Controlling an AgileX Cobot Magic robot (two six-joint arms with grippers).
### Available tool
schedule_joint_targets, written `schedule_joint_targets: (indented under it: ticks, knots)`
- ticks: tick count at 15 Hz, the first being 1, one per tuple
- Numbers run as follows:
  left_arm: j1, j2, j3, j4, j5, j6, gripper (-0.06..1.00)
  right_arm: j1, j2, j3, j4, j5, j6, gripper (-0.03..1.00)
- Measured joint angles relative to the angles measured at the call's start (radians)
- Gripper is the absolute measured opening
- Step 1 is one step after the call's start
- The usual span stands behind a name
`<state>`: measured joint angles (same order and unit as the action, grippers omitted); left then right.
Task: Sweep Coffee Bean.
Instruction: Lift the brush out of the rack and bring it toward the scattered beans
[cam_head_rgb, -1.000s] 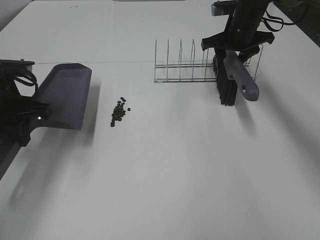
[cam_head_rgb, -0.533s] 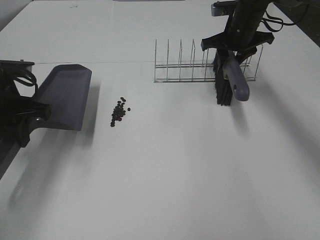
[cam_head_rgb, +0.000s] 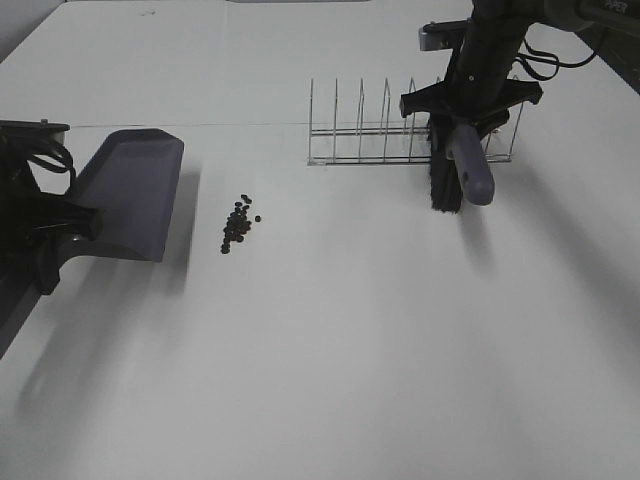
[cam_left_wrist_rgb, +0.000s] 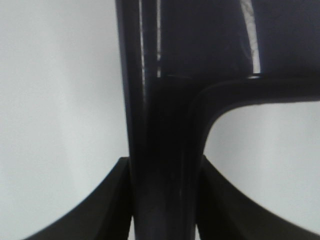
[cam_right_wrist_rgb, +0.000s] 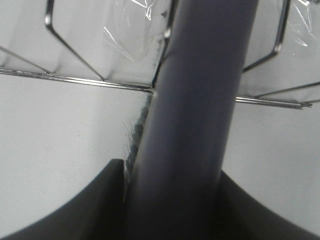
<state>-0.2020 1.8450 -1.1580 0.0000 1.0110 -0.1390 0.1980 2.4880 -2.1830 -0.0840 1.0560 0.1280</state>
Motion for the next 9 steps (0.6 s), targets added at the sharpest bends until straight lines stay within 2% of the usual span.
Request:
schedule_joint_targets:
  ticks: [1,9]
  knots:
    - [0.0,0.0,0.0,0.0,0.0,0.0,0.34,-0.001,0.0,0.0,-0.011,0.006,0.014,0.32]
    - [0.0,-0.001,0.0,0.0,0.0,0.0,0.34,-0.002,-0.042,-0.027,-0.012,0.056,0.042,0.31]
